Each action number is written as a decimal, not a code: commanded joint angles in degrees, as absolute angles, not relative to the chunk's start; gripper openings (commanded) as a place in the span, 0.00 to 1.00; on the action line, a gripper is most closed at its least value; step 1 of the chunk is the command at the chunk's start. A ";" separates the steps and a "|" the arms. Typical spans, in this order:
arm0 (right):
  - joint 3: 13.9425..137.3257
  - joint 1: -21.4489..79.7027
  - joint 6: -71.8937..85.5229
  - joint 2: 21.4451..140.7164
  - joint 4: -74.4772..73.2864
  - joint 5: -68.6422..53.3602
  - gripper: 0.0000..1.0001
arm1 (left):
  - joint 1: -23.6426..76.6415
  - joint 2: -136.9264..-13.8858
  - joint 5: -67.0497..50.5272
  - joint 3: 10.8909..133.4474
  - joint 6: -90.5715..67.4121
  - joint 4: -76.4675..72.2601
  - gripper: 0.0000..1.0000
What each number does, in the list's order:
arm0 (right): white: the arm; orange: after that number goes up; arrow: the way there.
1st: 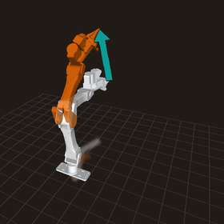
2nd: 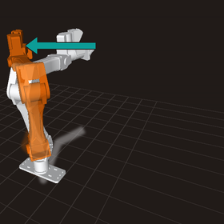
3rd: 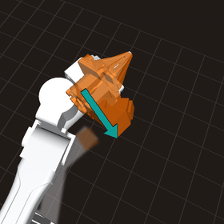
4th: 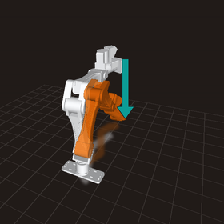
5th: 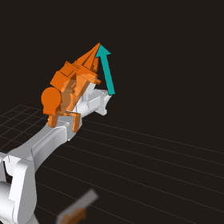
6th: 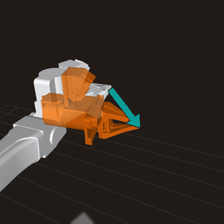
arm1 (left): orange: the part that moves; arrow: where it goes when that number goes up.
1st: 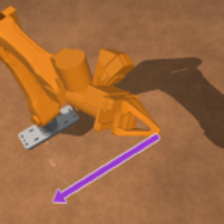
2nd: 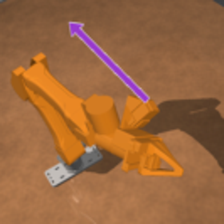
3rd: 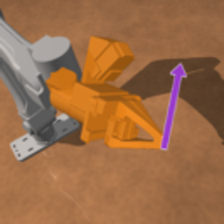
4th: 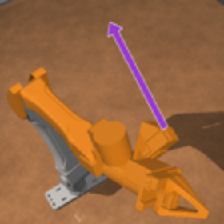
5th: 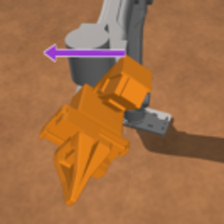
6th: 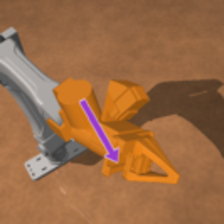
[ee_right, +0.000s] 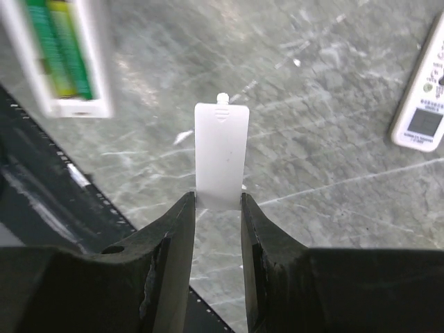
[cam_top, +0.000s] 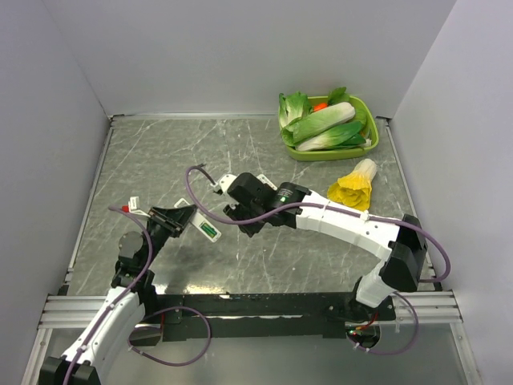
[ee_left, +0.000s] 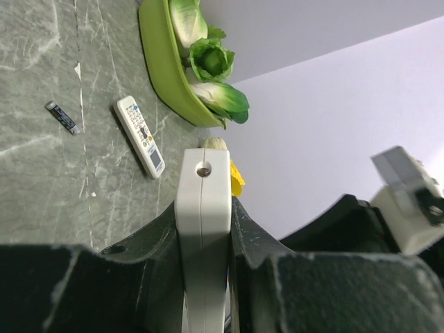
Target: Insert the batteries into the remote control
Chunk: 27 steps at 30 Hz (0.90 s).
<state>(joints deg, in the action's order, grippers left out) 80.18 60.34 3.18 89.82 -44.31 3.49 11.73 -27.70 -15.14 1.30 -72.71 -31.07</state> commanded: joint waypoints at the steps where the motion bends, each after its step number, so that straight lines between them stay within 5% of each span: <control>1: 86.39 62.93 4.74 88.24 -49.74 4.22 0.14 | 11.86 -25.93 -13.19 -10.11 -74.53 -32.52 0.02; 27: 115.92 69.52 7.82 104.68 -68.73 2.90 0.15 | 11.78 -22.76 -12.92 -10.19 -88.77 -36.03 0.02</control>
<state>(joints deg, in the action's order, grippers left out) 111.28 68.93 7.62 102.98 -64.69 2.96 11.73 -22.44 -13.61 1.30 -84.79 -31.20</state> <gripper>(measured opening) 0.359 0.276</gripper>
